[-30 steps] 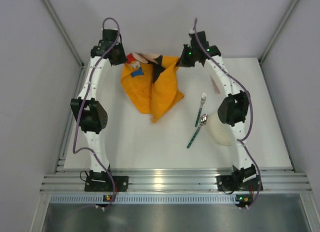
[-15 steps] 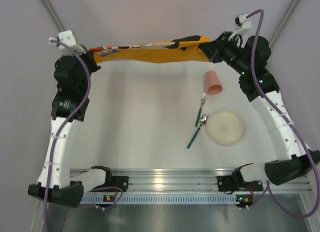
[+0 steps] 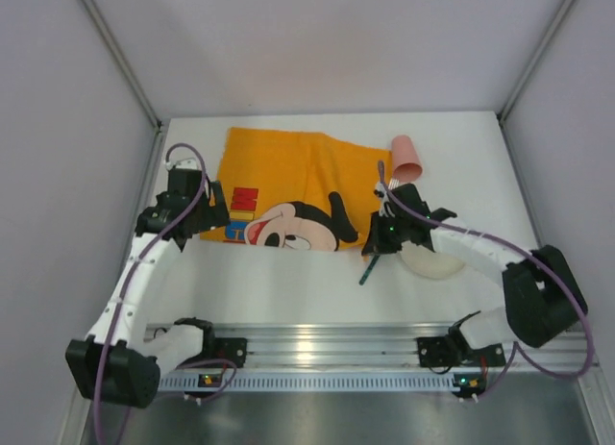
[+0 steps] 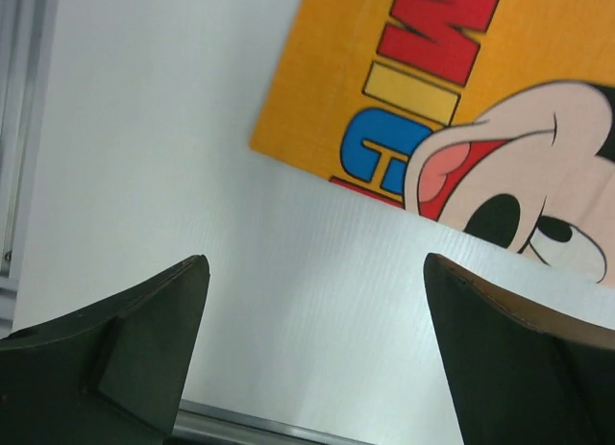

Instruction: Set the dinner table for one person

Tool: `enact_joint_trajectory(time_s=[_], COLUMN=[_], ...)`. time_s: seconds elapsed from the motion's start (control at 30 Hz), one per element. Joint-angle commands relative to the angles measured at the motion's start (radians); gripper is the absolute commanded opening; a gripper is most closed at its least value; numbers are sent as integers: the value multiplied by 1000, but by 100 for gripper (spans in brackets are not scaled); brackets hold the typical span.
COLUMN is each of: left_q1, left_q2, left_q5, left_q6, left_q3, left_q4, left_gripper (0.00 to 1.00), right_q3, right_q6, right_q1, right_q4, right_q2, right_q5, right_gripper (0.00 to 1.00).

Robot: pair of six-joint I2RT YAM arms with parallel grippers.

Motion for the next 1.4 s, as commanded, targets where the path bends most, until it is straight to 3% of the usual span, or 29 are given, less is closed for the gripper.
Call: enact_joint_trajectory(time_s=[0.0, 0.03, 0.07, 0.1, 0.13, 0.2, 0.33, 0.53, 0.83, 0.93, 1.23, 1.37], left_q1=[4, 4, 4, 4, 4, 4, 4, 2, 4, 4, 71, 229], left_q2=[-189, -213, -252, -261, -266, -255, -189, -8, 516, 616, 675, 589], left_q5=[-49, -59, -56, -48, -40, -13, 177, 296, 510, 543, 383, 434], left_q6=[-84, -93, -95, -95, -95, -97, -130, -196, -205, -215, -149, -149], left_q3=[87, 94, 101, 108, 111, 104, 35, -40, 105, 130, 133, -17], left_q4=[-127, -138, -143, -149, -159, -157, -59, 205, 477, 543, 443, 456], left_gripper=[99, 99, 99, 99, 99, 99, 99, 98, 99, 98, 95, 94], right_q3=[-31, -55, -62, -63, -57, -51, -27, 9, 12, 55, 168, 185], right_q6=[25, 31, 38, 36, 30, 9, 7, 41, 82, 79, 39, 27], right_q1=[42, 45, 45, 48, 49, 57, 62, 66, 69, 68, 51, 23], right_q4=[-5, -21, -48, -68, -80, -111, -124, -127, -133, -148, -202, -200], right_q2=[-234, -255, -278, -278, -275, -266, -295, -335, -390, -372, -288, -237], right_q5=[14, 16, 16, 7, 2, 2, -13, -45, -70, -47, 14, 18], right_gripper=[2, 17, 42, 95, 100, 100, 100, 100, 100, 100, 100, 100])
